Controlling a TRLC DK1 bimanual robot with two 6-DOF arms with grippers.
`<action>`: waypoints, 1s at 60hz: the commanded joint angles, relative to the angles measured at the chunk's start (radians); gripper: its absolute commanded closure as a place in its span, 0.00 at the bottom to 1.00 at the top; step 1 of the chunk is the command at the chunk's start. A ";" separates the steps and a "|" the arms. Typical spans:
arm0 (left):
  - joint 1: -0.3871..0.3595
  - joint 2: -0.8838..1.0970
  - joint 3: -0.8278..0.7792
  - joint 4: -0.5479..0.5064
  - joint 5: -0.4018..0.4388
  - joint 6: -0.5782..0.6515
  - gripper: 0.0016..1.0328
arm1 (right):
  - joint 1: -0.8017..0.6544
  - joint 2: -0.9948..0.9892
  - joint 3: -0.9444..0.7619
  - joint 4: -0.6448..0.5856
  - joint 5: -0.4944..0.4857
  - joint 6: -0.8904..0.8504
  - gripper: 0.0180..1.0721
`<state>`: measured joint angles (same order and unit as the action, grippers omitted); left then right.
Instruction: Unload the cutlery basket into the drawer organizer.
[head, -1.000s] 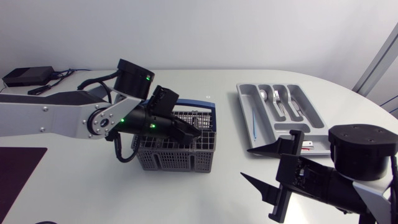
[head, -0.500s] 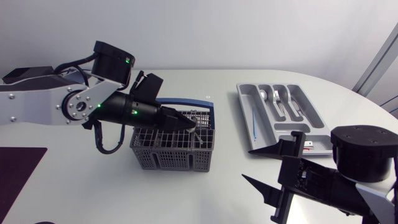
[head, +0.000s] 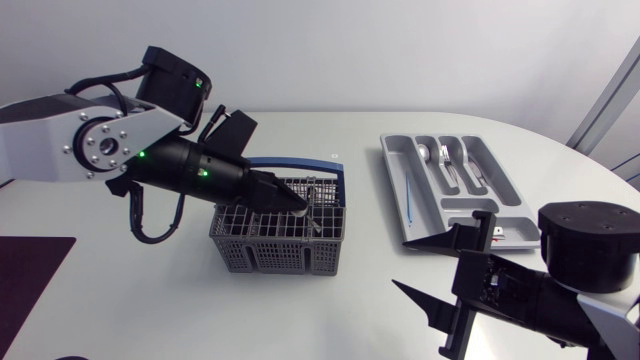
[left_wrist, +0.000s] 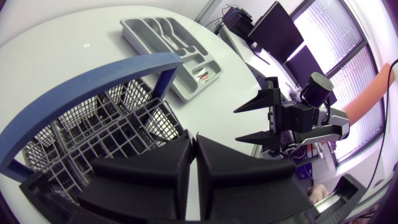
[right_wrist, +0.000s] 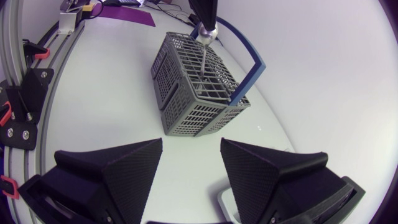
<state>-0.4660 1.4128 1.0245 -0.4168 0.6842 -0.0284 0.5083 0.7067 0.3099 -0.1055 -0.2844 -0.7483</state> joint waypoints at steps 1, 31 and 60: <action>0.001 -0.040 0.042 -0.037 0.012 0.038 0.97 | -0.007 -0.007 -0.014 -0.010 -0.004 -0.014 0.35; -0.017 -0.164 0.059 -0.123 0.044 0.180 0.97 | -0.080 -0.062 0.049 -0.099 -0.104 -0.010 0.35; -0.174 0.032 0.077 -0.195 0.193 0.591 0.97 | -0.102 -0.030 0.155 -0.161 -0.263 0.020 0.45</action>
<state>-0.6186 1.4059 1.0626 -0.5869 0.8471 0.4824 0.3706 0.6590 0.4351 -0.2565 -0.5392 -0.7467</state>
